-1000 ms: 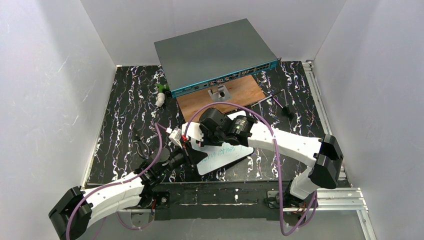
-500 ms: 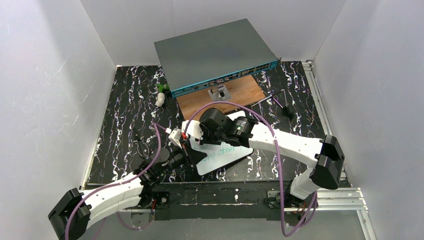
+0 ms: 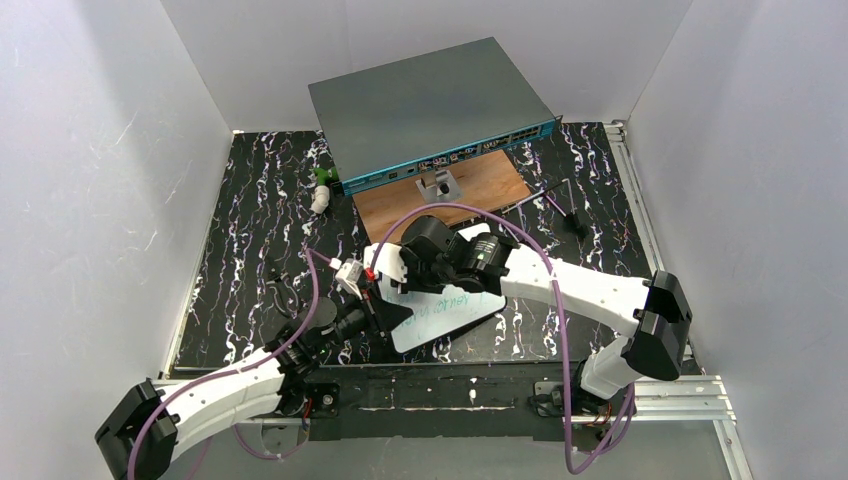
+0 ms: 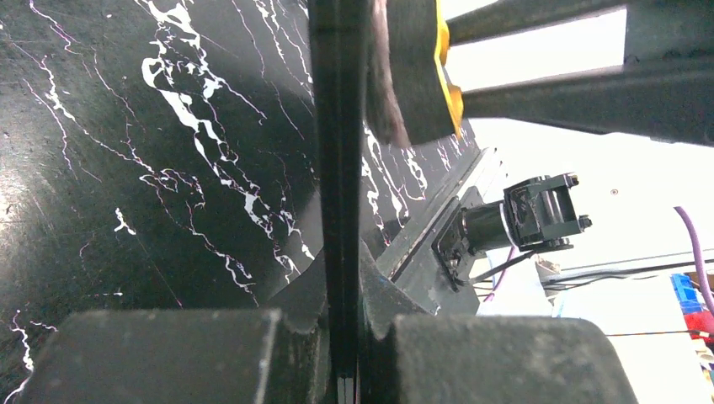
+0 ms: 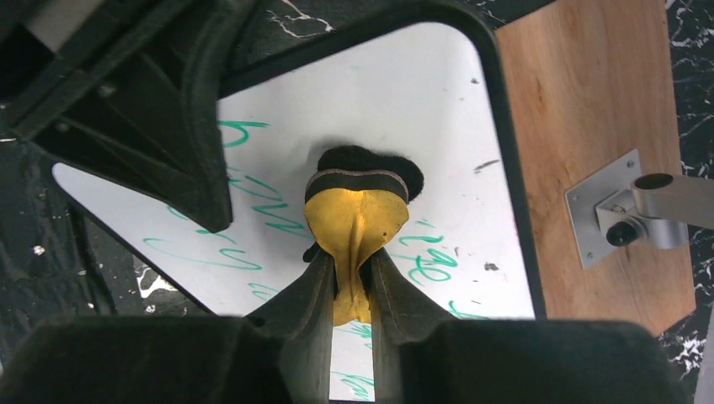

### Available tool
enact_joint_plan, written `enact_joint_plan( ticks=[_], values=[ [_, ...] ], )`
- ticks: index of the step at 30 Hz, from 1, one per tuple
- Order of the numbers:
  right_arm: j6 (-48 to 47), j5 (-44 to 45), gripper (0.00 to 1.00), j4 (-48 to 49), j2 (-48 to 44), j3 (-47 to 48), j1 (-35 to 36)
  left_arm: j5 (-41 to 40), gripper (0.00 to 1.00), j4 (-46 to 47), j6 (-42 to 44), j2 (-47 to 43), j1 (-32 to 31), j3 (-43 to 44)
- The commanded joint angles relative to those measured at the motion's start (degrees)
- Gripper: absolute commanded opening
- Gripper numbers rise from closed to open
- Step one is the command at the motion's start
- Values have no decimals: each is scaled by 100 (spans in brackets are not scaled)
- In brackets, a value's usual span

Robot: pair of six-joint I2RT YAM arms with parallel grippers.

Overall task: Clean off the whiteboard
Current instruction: Erase the whiteboard at the center of the board.

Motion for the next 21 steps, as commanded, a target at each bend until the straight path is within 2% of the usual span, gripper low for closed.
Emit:
enact_joint_plan(
  ticks=[1, 8, 14, 21],
  values=[
    [90, 290, 1, 263, -128, 56, -38, 110, 0, -204, 158, -178, -47, -80],
    [-63, 640, 1, 246, -150, 54, -38, 97, 0, -497, 292, -201, -49, 21],
    [-119, -608, 1, -242, -158, 72, 30, 104, 0, -486, 312, -217, -47, 15],
    [162, 306, 1, 163, -143, 210, -164, 85, 0, -457, 293, -265, -47, -16]
  ],
)
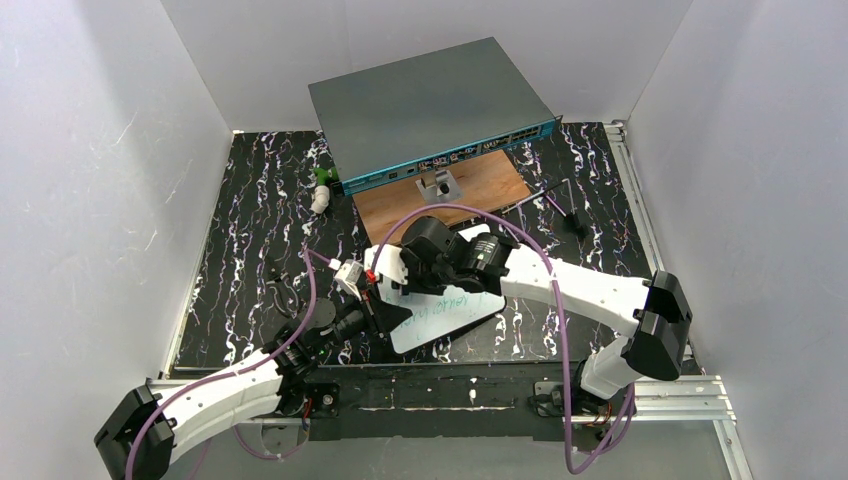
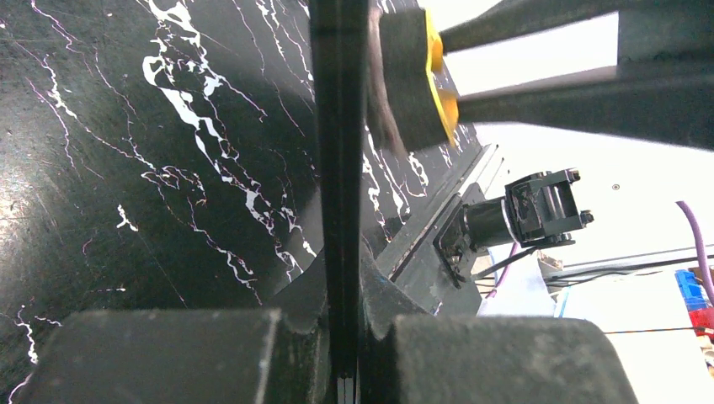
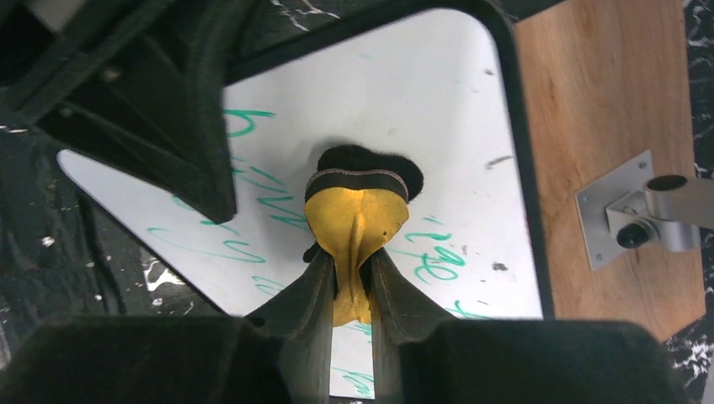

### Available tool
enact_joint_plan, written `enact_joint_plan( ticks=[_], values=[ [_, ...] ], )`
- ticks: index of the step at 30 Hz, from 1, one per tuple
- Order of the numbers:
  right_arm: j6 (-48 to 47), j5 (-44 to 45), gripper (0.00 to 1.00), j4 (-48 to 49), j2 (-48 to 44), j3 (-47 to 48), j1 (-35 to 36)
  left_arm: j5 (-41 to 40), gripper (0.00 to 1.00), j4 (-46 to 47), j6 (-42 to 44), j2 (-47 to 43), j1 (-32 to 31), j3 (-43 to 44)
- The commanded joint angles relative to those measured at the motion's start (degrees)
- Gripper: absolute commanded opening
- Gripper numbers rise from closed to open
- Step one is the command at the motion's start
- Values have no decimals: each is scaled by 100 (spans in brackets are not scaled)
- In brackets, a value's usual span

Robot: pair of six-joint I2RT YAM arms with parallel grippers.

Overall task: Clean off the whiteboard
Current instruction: Erase the whiteboard at the center of the board.

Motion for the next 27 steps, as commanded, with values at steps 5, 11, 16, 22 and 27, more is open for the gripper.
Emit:
enact_joint_plan(
  ticks=[5, 11, 16, 22, 27],
  values=[
    [47, 1106, 1, 600, -130, 15, -210, 88, 0, -238, 242, -15, -43, 44],
    [-114, 1021, 1, 349, -98, 16, -209, 102, 0, -222, 200, -3, -42, 38],
    [-421, 1, 1, -254, -118, 46, -60, 114, 0, -107, 224, 38, -42, 10],
    [-415, 518, 1, -83, -41, 88, -20, 148, 0, -50, 224, 95, -42, 24],
    [-55, 1005, 1, 202, -10, 285, -423, 174, 0, -44, 169, 8, -43, -71]
  ],
)
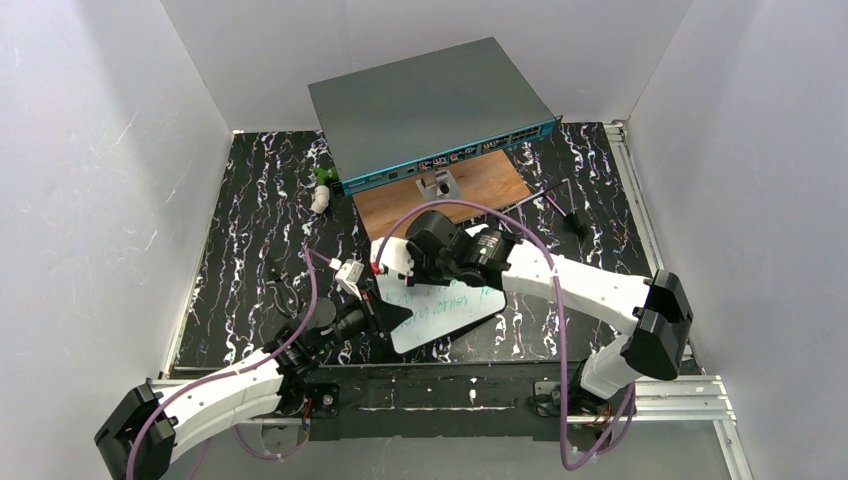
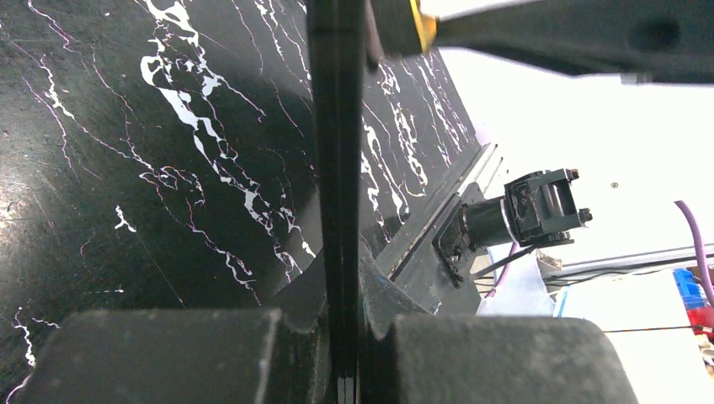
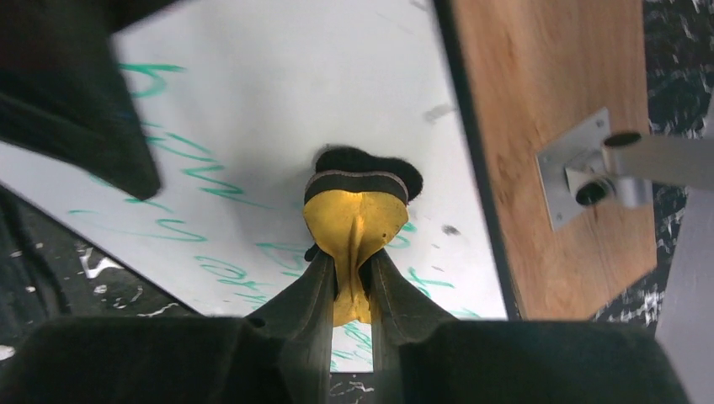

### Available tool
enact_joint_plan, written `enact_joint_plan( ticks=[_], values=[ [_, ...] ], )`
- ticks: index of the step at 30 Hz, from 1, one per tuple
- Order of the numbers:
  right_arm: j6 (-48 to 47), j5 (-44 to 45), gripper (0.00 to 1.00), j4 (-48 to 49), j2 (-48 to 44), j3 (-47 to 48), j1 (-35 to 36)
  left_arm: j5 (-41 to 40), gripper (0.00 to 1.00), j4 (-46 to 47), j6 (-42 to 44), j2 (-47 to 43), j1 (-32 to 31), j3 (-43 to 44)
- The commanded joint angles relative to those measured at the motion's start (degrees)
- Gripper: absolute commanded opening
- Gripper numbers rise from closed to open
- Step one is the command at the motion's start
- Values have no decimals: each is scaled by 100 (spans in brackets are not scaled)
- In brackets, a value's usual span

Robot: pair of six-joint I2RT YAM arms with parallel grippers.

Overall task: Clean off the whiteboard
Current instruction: Erase the whiteboard at the center of the board.

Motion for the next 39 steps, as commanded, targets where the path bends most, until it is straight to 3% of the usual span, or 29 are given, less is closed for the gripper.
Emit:
enact_joint_plan(
  ticks=[1, 5, 14, 17, 23, 28, 32, 39],
  values=[
    [259, 579, 1, 330, -20, 299, -377, 152, 0, -101, 171, -52, -46, -83],
    [165, 608, 1, 359, -70, 171, -455, 167, 0, -74, 228, -4, -49, -33],
    [-309, -563, 1, -189, -213, -118, -187, 241, 0, -34, 227, 81, -47, 10],
    [-436, -584, 1, -253, -265, -206, -72, 249, 0, -41, 231, 75, -44, 19],
    [-264, 913, 1, 618, -237, -288, -205, 260, 0, -33, 245, 102, -44, 32],
    [-152, 1370, 1, 908, -188, -174, -358, 318, 0, -36, 234, 137, -46, 63],
    [-188, 965, 1, 654, -227, -236, -339, 376, 0, 8, 231, 208, -44, 62],
    [-672, -486, 1, -137, -466, -513, -77, 408, 0, 53, 255, 281, -46, 89]
  ],
)
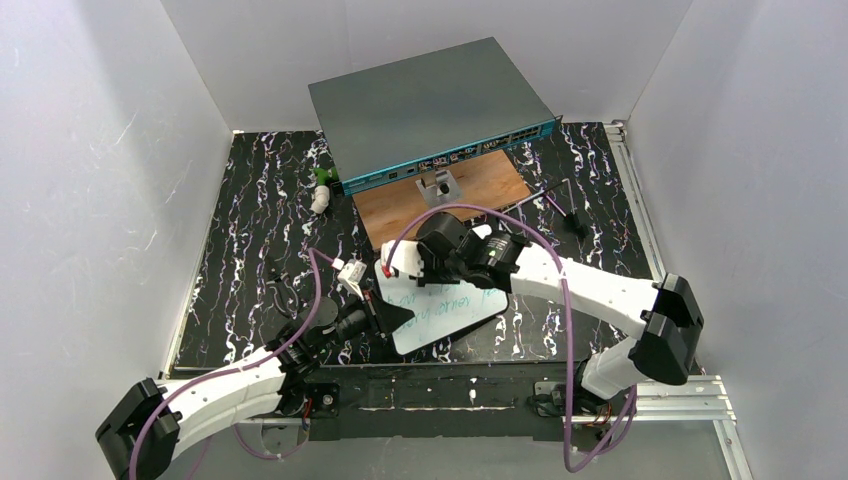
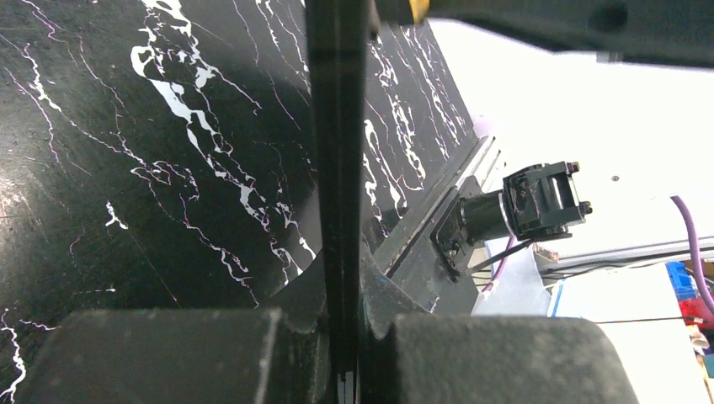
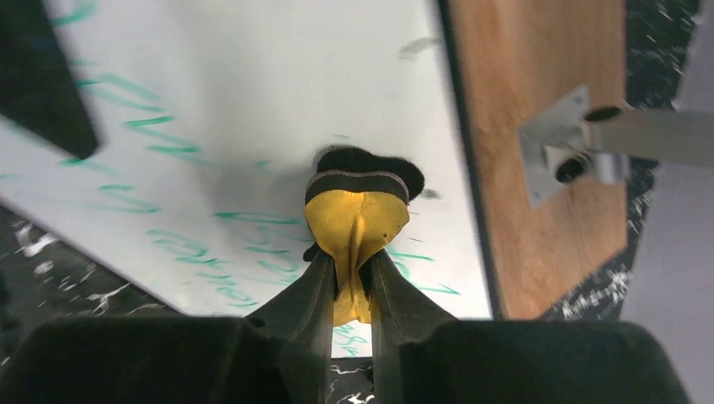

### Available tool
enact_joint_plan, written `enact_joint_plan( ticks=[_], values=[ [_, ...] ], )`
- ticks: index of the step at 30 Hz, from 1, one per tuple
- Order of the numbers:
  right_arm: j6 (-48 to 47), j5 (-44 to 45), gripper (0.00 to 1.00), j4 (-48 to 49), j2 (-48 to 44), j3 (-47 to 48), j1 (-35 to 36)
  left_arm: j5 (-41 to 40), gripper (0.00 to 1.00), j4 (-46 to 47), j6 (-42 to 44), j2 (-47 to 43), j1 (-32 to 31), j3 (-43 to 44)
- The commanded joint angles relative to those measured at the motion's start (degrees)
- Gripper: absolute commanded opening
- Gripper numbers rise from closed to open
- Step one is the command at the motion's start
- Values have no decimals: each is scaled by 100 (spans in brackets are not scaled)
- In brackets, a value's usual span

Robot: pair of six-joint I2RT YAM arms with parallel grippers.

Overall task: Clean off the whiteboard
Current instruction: Erase the whiteboard at the center of the board.

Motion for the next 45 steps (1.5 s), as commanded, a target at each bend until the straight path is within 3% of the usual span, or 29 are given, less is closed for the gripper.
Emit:
enact_joint_plan(
  ticks=[1, 9, 14, 20, 25, 30, 36, 45],
  values=[
    [-316, -993, 1, -462, -249, -112, 246, 338, 0, -90, 312, 77, -47, 84],
    [276, 380, 1, 136, 187, 614, 246, 394, 0, -21, 314, 131, -48, 52],
    [309, 677, 1, 212, 271, 615, 115, 430, 0, -34, 310, 115, -49, 65],
    [-121, 574, 1, 145, 22, -60, 80, 424, 0, 2, 309, 61, -47, 13],
    [-403, -612, 1, -504, -250, -259, 121, 421, 0, 59, 342, 110, -47, 4],
    [-341, -941, 1, -680, -162, -103, 247, 432, 0, 93, 321, 130, -47, -18],
    [-175, -22, 1, -208, -85, -65, 205, 412, 0, 15, 325, 24, -47, -25],
    [-279, 352, 1, -124, -11, -173, 159, 417, 0, 38, 324, 71, -47, -20]
  ],
)
